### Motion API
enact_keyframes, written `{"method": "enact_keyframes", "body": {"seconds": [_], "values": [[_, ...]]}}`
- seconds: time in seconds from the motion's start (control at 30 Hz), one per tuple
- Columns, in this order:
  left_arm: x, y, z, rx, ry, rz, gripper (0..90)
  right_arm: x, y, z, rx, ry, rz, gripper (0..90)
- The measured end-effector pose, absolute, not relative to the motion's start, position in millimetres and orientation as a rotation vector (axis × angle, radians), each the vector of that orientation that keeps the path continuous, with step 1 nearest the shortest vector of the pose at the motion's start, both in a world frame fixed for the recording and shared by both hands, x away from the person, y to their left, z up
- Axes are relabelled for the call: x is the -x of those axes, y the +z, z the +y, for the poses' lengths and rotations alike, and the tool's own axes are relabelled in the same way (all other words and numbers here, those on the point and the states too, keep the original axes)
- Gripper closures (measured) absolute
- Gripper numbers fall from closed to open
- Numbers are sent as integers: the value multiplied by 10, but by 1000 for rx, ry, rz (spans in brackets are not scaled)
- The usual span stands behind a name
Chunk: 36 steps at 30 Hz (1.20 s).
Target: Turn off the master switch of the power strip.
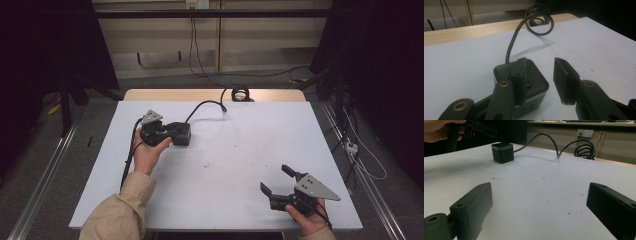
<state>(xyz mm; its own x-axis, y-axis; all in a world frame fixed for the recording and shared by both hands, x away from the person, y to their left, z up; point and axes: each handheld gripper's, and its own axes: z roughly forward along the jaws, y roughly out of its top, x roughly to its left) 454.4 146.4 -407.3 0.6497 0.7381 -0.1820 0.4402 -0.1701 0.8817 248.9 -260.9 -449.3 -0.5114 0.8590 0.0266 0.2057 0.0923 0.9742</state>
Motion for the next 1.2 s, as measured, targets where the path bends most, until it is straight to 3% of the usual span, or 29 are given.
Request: {"method": "enact_keyframes", "body": {"seconds": [0.2,0.77,1.2], "values": [[-4532,-4066,1471,-1808,330,938,567,-2490,-4492,-2605,-1043,1452,1796,61],[-4479,-4027,1466,-1821,311,888,300,-2491,-4495,-2608,-1042,1454,1798,62],[-4363,-4003,1560,-1849,266,825,178,-2462,-4483,-2643,-1043,1443,1787,62]]}}
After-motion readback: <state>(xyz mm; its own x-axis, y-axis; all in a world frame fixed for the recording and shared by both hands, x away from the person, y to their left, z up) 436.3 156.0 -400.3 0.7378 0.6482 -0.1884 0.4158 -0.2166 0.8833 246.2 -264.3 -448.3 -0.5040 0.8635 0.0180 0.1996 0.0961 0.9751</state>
